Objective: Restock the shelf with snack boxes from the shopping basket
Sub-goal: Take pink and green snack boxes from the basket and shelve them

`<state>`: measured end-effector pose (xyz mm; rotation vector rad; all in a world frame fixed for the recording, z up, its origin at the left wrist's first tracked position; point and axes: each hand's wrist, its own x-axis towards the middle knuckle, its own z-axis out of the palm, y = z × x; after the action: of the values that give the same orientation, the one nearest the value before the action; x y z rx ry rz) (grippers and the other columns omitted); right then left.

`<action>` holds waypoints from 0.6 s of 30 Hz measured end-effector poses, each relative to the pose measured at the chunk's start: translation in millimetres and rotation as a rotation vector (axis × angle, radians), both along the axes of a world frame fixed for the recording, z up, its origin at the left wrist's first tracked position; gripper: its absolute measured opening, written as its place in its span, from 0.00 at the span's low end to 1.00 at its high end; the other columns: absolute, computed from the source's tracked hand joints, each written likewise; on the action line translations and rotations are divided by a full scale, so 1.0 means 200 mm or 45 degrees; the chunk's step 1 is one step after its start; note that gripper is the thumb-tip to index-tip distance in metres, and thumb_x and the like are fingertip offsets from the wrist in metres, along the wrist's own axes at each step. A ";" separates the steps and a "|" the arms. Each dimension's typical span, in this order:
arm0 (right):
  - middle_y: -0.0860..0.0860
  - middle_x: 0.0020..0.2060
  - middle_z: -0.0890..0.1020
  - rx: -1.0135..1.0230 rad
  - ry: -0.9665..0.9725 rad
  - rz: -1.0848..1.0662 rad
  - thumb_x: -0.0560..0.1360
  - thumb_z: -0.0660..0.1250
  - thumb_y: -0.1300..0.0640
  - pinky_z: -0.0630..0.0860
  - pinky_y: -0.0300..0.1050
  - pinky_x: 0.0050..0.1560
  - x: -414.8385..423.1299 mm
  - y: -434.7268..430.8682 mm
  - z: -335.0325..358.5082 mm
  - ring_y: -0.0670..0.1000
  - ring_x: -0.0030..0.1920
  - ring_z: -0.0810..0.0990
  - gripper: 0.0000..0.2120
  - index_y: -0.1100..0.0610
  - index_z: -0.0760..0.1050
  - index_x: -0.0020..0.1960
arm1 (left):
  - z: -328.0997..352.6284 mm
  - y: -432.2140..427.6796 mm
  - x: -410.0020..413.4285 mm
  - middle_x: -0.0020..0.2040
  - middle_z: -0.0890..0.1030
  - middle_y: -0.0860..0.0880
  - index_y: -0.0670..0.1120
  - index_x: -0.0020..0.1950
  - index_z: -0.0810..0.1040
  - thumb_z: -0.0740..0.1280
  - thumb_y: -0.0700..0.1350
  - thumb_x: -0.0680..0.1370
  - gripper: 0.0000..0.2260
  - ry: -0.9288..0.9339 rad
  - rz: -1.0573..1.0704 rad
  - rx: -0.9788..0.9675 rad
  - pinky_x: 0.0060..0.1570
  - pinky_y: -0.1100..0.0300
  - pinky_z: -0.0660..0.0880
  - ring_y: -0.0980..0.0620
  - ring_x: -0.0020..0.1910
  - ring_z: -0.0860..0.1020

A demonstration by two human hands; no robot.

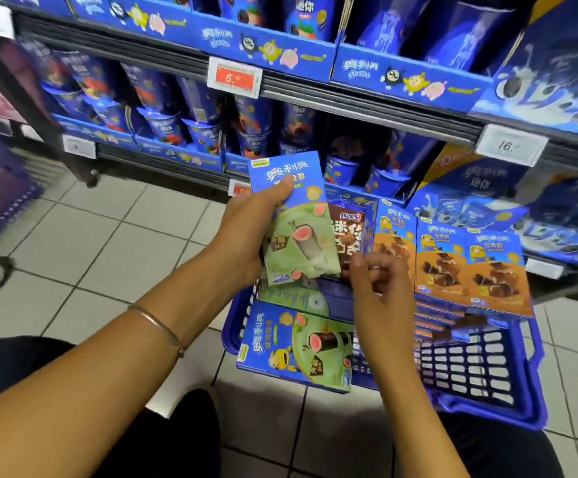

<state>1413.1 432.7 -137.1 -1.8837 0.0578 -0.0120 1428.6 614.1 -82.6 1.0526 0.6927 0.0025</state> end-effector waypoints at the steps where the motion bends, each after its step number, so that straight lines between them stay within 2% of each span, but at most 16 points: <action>1: 0.56 0.42 0.78 -0.060 0.002 -0.059 0.76 0.68 0.40 0.72 0.34 0.39 -0.02 -0.05 -0.04 0.51 0.41 0.77 0.13 0.49 0.73 0.51 | 0.01 0.01 0.00 0.51 0.89 0.44 0.42 0.63 0.84 0.71 0.50 0.82 0.15 -0.006 0.013 -0.009 0.39 0.52 0.85 0.44 0.45 0.88; 3: 0.52 0.42 0.77 -0.158 0.101 -0.066 0.70 0.69 0.32 0.74 0.45 0.43 -0.06 -0.13 -0.11 0.54 0.44 0.78 0.19 0.44 0.68 0.49 | 0.02 0.00 0.01 0.52 0.89 0.43 0.41 0.65 0.83 0.71 0.49 0.82 0.16 -0.016 0.027 -0.024 0.39 0.52 0.86 0.44 0.44 0.88; 5: 0.49 0.47 0.79 -0.202 0.334 0.090 0.63 0.72 0.26 0.77 0.48 0.45 -0.09 -0.16 -0.15 0.52 0.48 0.81 0.28 0.41 0.65 0.50 | 0.03 0.00 0.02 0.53 0.88 0.42 0.40 0.66 0.83 0.71 0.49 0.82 0.17 -0.030 0.032 -0.026 0.42 0.51 0.86 0.44 0.46 0.87; 7: 0.47 0.55 0.82 -0.181 0.549 0.285 0.55 0.76 0.26 0.80 0.48 0.50 -0.15 -0.15 -0.18 0.47 0.53 0.83 0.37 0.39 0.64 0.56 | 0.04 -0.02 0.03 0.57 0.88 0.41 0.40 0.68 0.82 0.70 0.49 0.83 0.17 -0.035 0.021 -0.015 0.48 0.47 0.86 0.41 0.52 0.87; 10: 0.47 0.62 0.78 -0.320 0.594 0.402 0.53 0.78 0.30 0.77 0.58 0.62 -0.18 -0.14 -0.21 0.50 0.63 0.78 0.46 0.41 0.63 0.65 | 0.04 -0.05 0.04 0.58 0.87 0.41 0.40 0.68 0.81 0.69 0.49 0.83 0.18 -0.027 -0.015 0.000 0.54 0.43 0.84 0.38 0.57 0.86; 12: 0.43 0.59 0.81 -0.332 0.597 0.418 0.57 0.79 0.34 0.78 0.55 0.60 -0.16 -0.16 -0.21 0.48 0.62 0.79 0.41 0.41 0.68 0.65 | 0.04 -0.07 0.04 0.57 0.88 0.41 0.40 0.67 0.82 0.70 0.49 0.83 0.17 -0.020 -0.033 0.002 0.54 0.43 0.84 0.39 0.55 0.86; 15: 0.36 0.45 0.85 -0.340 0.565 0.451 0.66 0.81 0.47 0.81 0.44 0.48 -0.12 -0.21 -0.17 0.36 0.46 0.83 0.24 0.43 0.76 0.58 | 0.03 -0.09 0.05 0.56 0.88 0.42 0.41 0.67 0.82 0.70 0.49 0.83 0.17 -0.024 -0.066 0.003 0.55 0.42 0.84 0.39 0.57 0.86; 18: 0.43 0.43 0.86 -0.359 0.671 0.471 0.69 0.81 0.50 0.82 0.44 0.45 -0.10 -0.27 -0.11 0.42 0.42 0.85 0.18 0.50 0.78 0.54 | 0.03 -0.09 0.06 0.53 0.89 0.43 0.42 0.65 0.83 0.72 0.49 0.82 0.15 -0.018 -0.063 0.001 0.53 0.42 0.85 0.41 0.52 0.88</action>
<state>1393.5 378.2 -159.9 -2.1063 0.0691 0.7645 1440.9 596.9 -76.4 1.0694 0.6538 -0.0322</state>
